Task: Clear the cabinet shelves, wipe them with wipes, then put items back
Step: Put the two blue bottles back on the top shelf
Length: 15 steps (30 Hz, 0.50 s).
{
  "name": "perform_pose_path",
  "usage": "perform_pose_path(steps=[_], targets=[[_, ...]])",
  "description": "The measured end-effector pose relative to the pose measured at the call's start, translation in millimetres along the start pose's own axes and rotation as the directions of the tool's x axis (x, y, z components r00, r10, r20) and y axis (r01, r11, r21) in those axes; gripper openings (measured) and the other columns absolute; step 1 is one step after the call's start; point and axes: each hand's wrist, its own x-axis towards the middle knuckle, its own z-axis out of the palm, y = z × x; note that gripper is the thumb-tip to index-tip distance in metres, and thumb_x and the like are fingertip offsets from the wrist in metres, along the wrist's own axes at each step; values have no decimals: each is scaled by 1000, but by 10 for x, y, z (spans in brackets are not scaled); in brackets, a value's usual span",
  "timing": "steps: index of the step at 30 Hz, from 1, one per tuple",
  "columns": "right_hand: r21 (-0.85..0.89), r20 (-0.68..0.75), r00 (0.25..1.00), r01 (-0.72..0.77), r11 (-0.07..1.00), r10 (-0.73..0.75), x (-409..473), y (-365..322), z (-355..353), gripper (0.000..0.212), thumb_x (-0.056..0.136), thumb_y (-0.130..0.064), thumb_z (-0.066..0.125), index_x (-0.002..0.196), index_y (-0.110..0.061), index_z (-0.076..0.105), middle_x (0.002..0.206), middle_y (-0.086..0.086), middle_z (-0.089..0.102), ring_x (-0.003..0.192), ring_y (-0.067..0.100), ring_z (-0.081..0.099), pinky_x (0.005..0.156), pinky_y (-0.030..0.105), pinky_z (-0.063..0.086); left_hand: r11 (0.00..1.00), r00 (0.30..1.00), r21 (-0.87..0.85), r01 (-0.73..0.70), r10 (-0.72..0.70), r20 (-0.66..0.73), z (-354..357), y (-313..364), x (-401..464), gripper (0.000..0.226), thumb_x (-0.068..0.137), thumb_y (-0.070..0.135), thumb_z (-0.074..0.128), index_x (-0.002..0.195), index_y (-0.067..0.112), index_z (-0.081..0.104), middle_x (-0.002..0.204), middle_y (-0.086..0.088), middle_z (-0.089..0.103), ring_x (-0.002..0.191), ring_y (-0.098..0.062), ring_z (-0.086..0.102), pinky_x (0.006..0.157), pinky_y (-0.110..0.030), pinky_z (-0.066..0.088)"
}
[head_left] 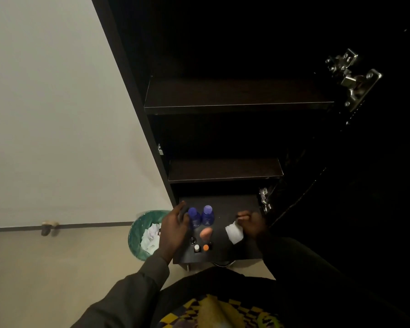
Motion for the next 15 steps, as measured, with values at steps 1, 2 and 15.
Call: perform_pose_path(steps=[1,2,15], targets=[[-22,27,995,93,995,-92,63,-44,103,19,81,18,63,91,2,63,69,1,64,56,-2,61,86,38,50,999,999,50,-15,13,46,-1,31,48,37,99,19,52,136,14,55,132,-10,61,118,-30,59,99,-36,46],[-109,64,985,169,979,-163,80,-107,189,25,77,16,68,97,2,64,72,1,63,55,-5,59,79,28,51,996,996,86,-31,23,89,2,50,94,35,98,18,54,133,11,56,128,-12,63,114,-31,60,93,-34,46],[-642,394,840,542,542,-373,70,-549,673,24,66,-11,67,87,-23,67,87,-5,71,84,15,65,76,34,54,922,954,348,-170,65,294,227,-333,568,32,68,36,63,98,25,62,83,-4,71,80,-31,66,64,-39,51]])
